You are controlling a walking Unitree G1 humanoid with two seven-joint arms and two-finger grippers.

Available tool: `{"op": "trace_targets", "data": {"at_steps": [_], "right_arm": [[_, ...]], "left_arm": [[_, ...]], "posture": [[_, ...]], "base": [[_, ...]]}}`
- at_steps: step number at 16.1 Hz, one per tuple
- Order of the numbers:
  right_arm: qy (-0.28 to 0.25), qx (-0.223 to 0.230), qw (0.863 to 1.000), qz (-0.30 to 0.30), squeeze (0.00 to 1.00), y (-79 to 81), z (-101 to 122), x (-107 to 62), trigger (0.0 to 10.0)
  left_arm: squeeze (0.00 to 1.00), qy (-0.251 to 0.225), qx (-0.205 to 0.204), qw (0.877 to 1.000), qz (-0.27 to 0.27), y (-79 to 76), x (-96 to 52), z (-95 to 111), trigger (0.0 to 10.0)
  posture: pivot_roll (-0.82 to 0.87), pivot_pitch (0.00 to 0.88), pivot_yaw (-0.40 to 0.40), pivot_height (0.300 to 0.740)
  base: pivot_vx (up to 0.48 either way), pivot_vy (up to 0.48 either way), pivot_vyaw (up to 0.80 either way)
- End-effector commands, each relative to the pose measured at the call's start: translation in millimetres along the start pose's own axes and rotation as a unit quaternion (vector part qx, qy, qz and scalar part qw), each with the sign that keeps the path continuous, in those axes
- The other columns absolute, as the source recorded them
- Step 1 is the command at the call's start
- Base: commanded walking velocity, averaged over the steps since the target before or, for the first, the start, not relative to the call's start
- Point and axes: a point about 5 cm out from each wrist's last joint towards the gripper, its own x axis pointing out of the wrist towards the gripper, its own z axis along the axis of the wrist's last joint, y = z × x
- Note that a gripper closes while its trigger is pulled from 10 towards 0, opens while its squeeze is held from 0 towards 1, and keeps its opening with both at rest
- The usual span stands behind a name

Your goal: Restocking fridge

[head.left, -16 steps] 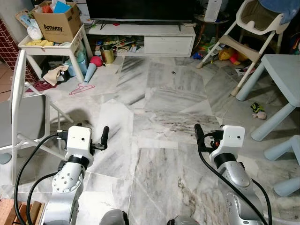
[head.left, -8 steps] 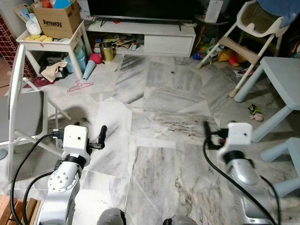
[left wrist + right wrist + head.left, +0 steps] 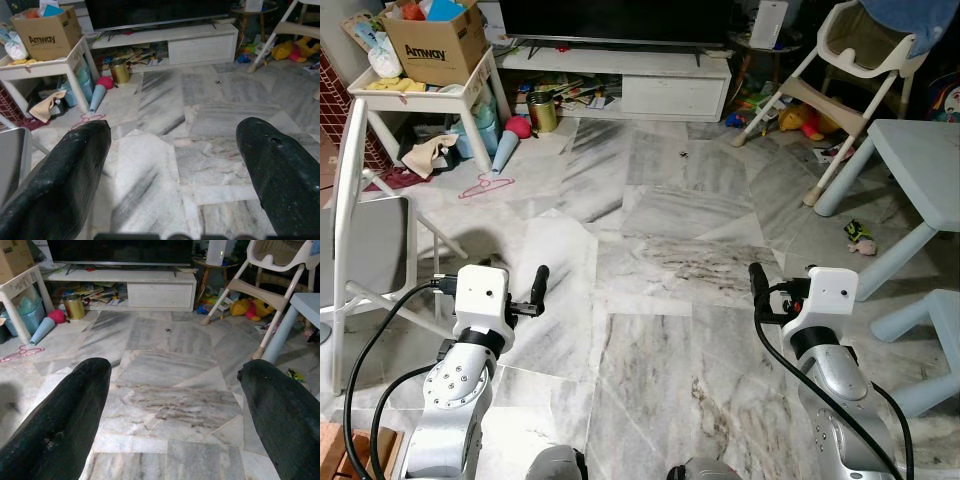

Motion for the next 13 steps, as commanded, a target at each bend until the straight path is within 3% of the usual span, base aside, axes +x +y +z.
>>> {"op": "trace_targets", "data": {"at_steps": [1, 7, 13], "right_arm": [[0.0, 0.008, 1.0, 0.001, 0.0, 1.0, 2.8, -0.9, 10.0], [0.002, 0.008, 1.0, 0.005, 0.0, 0.6, 3.1, 0.7, 10.0], [0.003, 0.005, 1.0, 0.006, 0.0, 2.2, 2.6, 1.6, 10.0]], "left_arm": [[0.0, 0.004, -0.006, 1.0, 0.0, 0.1, 0.1, -0.6, 10.0], [0.0, 0.008, -0.009, 1.0, 0.002, 0.0, 0.2, -1.6, 10.0], [0.0, 0.012, -0.008, 1.0, 0.003, -0.1, 0.2, -2.8, 10.0]], "posture": [[0.01, 0.027, -0.014, 0.74], [0.01, 0.031, -0.018, 0.74], [0.01, 0.036, -0.019, 0.74]], "base": [[0.0, 0.0, 0.0], [0.0, 0.0, -0.8], [0.0, 0.355, -0.8]]}}
